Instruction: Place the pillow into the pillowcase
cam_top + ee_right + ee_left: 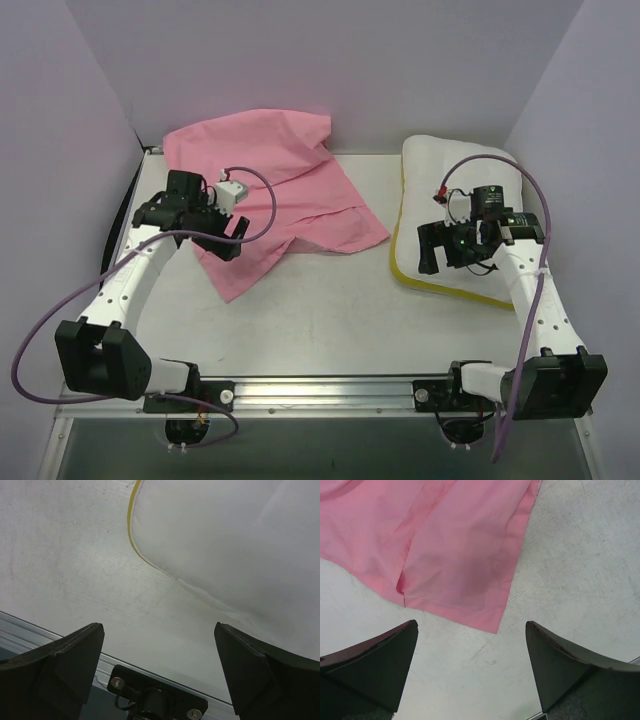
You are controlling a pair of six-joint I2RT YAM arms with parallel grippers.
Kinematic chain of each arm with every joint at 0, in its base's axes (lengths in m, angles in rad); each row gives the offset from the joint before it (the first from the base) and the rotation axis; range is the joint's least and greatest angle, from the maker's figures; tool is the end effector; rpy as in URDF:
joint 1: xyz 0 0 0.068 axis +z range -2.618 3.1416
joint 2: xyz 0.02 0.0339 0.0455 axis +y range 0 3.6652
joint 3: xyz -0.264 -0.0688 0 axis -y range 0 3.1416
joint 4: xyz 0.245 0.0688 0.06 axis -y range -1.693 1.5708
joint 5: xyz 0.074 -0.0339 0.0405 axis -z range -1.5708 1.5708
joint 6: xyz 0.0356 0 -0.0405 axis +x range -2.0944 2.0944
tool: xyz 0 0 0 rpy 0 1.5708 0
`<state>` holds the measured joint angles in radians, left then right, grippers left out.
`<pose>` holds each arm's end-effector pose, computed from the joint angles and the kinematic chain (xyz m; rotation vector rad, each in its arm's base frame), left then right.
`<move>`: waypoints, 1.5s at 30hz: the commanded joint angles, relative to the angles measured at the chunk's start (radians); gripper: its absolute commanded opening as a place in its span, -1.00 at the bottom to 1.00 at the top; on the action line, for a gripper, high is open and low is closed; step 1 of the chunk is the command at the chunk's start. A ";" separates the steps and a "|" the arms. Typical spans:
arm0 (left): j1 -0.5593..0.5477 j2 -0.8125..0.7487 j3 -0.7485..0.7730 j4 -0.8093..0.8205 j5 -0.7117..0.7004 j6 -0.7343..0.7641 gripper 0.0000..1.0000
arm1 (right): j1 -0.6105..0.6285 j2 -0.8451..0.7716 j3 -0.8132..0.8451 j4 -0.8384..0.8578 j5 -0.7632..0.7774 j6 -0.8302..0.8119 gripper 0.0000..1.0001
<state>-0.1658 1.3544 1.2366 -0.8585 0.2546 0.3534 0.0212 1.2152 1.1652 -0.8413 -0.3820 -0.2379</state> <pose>0.2692 -0.0541 0.3123 0.7414 2.4071 -0.2485 0.2427 0.0184 0.3254 -0.4735 2.3627 0.3702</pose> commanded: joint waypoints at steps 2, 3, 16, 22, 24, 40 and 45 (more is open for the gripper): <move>-0.004 0.035 0.055 0.004 -0.008 0.112 0.95 | 0.062 0.065 0.063 -0.010 0.015 0.017 1.00; -0.005 0.046 0.060 -0.016 0.003 0.142 0.95 | 0.074 0.078 0.076 -0.004 0.031 0.023 1.00; -0.023 0.287 0.050 -0.028 0.063 0.550 0.95 | 0.295 0.642 0.548 0.056 0.127 0.146 0.96; -0.023 0.423 0.040 -0.007 0.146 0.645 0.95 | 0.296 0.863 0.708 0.057 0.121 0.190 0.96; -0.029 0.475 0.035 -0.008 0.132 0.679 0.90 | 0.295 0.903 0.725 0.054 0.114 0.195 0.95; -0.565 0.396 -0.111 -0.217 0.188 0.664 -0.81 | 0.276 1.001 0.731 0.054 0.098 0.193 0.49; -0.545 0.348 0.070 -0.235 0.386 0.487 0.23 | 0.266 0.982 0.708 0.054 0.078 0.203 0.47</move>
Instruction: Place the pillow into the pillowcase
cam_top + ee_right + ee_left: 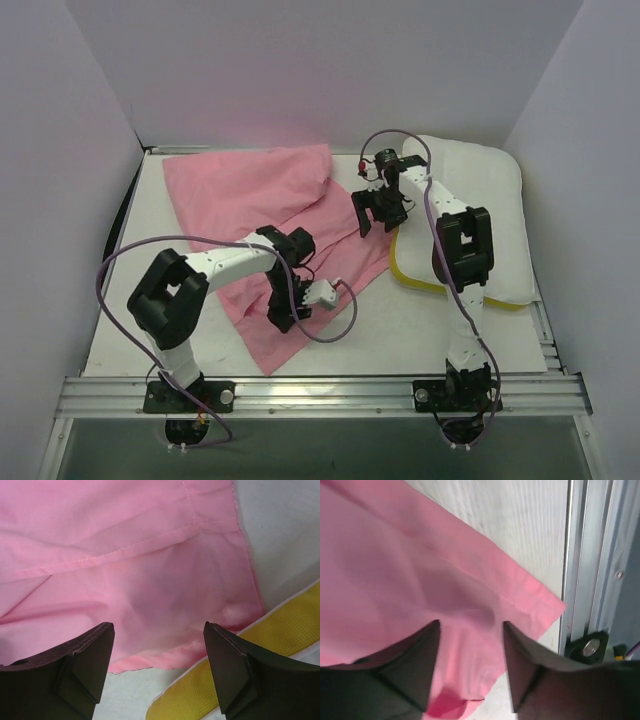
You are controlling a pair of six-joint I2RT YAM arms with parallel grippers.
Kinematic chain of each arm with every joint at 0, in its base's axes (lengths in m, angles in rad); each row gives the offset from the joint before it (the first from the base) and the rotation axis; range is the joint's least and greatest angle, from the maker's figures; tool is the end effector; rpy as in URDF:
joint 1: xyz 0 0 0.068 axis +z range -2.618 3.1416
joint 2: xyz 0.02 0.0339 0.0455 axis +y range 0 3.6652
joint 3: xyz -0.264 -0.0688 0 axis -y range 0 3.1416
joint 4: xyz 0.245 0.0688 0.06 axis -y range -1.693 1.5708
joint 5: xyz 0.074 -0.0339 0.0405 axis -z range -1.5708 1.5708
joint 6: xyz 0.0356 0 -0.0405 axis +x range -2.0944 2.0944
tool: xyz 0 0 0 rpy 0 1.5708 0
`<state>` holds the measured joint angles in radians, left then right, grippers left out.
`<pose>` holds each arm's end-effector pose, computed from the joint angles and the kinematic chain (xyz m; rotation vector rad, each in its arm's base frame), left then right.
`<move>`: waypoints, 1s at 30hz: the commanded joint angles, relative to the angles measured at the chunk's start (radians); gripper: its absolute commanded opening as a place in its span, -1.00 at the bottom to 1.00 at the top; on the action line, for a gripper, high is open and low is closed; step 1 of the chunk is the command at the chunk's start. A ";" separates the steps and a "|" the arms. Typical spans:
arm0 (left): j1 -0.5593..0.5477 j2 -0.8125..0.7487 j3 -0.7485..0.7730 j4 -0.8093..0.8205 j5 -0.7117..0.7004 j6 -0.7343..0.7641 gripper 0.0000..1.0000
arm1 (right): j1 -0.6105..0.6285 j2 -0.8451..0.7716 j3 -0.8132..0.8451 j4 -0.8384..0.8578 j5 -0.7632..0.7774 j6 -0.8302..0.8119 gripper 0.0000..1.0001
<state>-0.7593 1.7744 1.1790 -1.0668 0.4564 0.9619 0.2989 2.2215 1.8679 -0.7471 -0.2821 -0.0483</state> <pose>0.2069 -0.2180 0.1788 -2.2659 -1.9906 0.7108 0.4554 0.1507 0.1985 -0.5516 2.6188 0.4569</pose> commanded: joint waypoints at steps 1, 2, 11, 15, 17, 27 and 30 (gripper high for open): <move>0.070 -0.090 0.167 -0.025 0.203 -0.143 0.32 | -0.014 -0.045 -0.006 -0.041 -0.028 0.018 0.47; 0.142 -0.096 0.244 -0.025 0.241 -0.181 0.36 | -0.015 -0.057 -0.015 -0.040 -0.034 0.019 0.47; 0.624 0.098 0.585 0.186 0.098 -0.383 0.92 | 0.037 -0.145 -0.141 -0.037 -0.118 0.048 0.50; 0.742 0.213 0.620 0.344 -0.077 -0.390 0.89 | 0.068 -0.137 -0.165 -0.037 -0.100 0.045 0.50; 0.791 0.289 0.648 0.402 -0.160 -0.373 0.89 | 0.081 -0.126 -0.174 -0.037 -0.094 0.044 0.50; 0.851 0.554 0.771 0.387 -0.344 -0.298 0.66 | 0.149 -0.074 -0.200 -0.040 -0.040 0.005 0.49; 0.861 0.563 0.737 0.335 -0.367 -0.250 0.24 | 0.155 -0.025 -0.191 -0.038 -0.008 -0.012 0.49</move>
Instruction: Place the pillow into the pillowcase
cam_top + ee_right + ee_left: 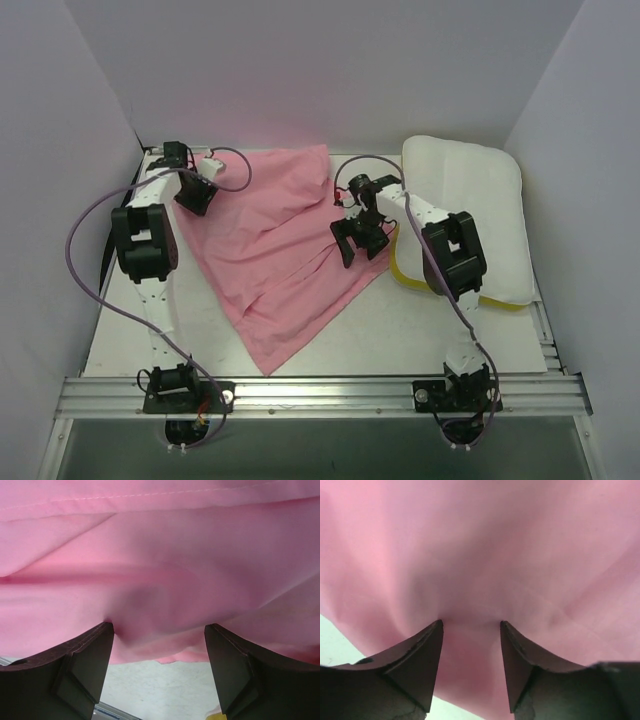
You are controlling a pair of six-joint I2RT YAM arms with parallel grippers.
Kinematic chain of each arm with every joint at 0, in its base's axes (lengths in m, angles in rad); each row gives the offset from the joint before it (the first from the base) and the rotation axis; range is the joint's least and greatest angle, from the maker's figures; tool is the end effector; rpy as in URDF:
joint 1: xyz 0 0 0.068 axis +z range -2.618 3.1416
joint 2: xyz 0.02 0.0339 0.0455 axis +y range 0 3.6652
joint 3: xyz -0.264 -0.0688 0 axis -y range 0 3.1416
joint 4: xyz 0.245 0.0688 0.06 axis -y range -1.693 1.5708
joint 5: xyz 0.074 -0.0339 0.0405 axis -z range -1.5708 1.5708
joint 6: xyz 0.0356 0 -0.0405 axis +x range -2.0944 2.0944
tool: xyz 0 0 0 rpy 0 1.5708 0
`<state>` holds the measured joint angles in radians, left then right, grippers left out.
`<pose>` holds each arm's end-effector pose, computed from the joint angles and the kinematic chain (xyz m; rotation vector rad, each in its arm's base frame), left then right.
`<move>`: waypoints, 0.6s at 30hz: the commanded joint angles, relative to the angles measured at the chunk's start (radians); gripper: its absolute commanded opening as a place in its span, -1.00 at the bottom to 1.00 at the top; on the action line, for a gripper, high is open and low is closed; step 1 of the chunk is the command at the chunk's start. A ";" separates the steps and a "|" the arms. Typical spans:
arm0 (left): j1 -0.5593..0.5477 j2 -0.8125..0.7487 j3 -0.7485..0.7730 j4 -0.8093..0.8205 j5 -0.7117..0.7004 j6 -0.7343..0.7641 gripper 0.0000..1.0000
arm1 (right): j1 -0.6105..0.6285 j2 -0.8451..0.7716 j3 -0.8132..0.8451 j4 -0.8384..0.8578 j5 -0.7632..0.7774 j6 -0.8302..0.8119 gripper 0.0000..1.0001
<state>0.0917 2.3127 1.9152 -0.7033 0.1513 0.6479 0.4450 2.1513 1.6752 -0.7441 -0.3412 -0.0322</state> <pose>0.4954 0.0402 0.1712 0.7737 2.5348 0.0420 0.3983 0.2032 0.1743 -0.7483 2.7131 0.5765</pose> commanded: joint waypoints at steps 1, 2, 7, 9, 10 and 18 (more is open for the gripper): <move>0.011 0.019 -0.017 -0.048 -0.062 0.076 0.13 | 0.011 0.054 0.004 -0.041 0.059 -0.029 0.49; 0.022 0.011 -0.057 -0.058 -0.053 0.081 -0.01 | 0.009 0.061 0.006 -0.040 0.065 -0.037 0.48; 0.052 -0.131 -0.280 -0.094 -0.058 0.102 -0.99 | 0.006 0.087 0.035 -0.023 0.085 -0.049 0.47; 0.072 -0.218 -0.417 -0.094 -0.082 0.110 -1.00 | 0.003 0.099 0.055 -0.023 0.091 -0.058 0.43; 0.082 -0.251 -0.465 -0.102 -0.084 0.110 -1.00 | -0.002 0.102 0.078 -0.023 0.102 -0.060 0.43; 0.232 -0.545 -0.786 -0.248 -0.061 0.044 -1.00 | -0.023 0.148 0.198 -0.024 0.159 -0.104 0.40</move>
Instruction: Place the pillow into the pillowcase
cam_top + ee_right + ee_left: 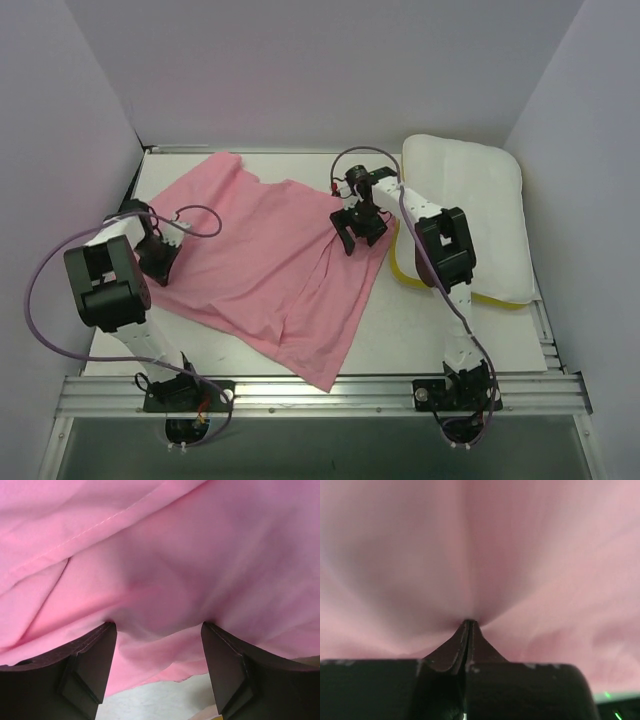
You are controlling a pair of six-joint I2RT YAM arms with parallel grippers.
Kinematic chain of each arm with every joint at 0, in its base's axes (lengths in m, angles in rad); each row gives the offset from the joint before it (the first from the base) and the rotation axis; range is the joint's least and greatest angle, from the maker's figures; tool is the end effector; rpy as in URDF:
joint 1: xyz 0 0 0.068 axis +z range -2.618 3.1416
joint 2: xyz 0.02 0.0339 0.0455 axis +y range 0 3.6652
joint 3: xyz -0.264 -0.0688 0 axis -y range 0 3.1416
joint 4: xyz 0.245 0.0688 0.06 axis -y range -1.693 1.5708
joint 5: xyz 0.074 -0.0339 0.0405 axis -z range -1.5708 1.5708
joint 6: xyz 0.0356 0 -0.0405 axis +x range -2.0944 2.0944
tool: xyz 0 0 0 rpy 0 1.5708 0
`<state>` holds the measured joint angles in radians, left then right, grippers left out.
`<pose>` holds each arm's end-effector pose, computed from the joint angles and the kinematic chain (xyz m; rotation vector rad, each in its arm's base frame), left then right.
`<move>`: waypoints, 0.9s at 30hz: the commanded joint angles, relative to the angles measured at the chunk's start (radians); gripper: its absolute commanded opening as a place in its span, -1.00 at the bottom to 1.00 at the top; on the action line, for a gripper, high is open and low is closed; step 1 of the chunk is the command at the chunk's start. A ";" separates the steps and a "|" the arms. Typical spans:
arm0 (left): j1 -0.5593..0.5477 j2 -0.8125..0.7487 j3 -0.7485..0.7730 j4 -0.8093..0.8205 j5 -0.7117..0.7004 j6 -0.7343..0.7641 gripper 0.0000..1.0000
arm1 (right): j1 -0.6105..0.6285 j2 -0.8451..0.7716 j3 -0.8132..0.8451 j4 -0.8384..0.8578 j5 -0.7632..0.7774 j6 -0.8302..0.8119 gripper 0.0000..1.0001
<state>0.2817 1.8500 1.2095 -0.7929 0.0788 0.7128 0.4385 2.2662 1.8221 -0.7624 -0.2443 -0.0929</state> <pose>0.3274 0.0918 0.1605 0.6460 2.9126 -0.0054 0.4262 0.2094 0.1637 -0.7947 2.6796 0.4264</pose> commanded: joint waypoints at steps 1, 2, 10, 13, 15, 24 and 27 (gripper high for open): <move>0.063 -0.116 -0.106 -0.219 0.085 -0.006 -1.00 | -0.020 0.032 0.062 -0.006 0.065 -0.044 0.40; 0.069 -0.156 -0.110 -0.242 0.134 0.008 -0.98 | -0.018 0.026 0.071 -0.006 0.069 -0.044 0.40; 0.042 -0.293 0.106 -0.200 0.406 -0.093 0.56 | -0.001 -0.191 -0.036 -0.009 -0.035 0.012 0.46; 0.001 -0.183 0.173 -0.146 0.427 -0.137 0.48 | 0.015 -0.232 -0.099 -0.015 -0.087 0.031 0.46; -0.039 -0.119 0.186 -0.100 0.420 -0.163 0.42 | 0.023 -0.243 -0.128 -0.018 -0.105 0.041 0.44; -0.142 -0.006 0.136 0.047 0.378 -0.280 0.30 | 0.072 -0.168 -0.264 -0.022 -0.185 0.022 0.19; -0.142 -0.003 0.105 0.087 0.386 -0.331 0.31 | 0.072 -0.090 -0.203 -0.018 -0.165 0.022 0.14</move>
<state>0.1322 1.8507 1.3220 -0.7883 0.4427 0.4564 0.5125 2.1170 1.5658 -0.7452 -0.4011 -0.0689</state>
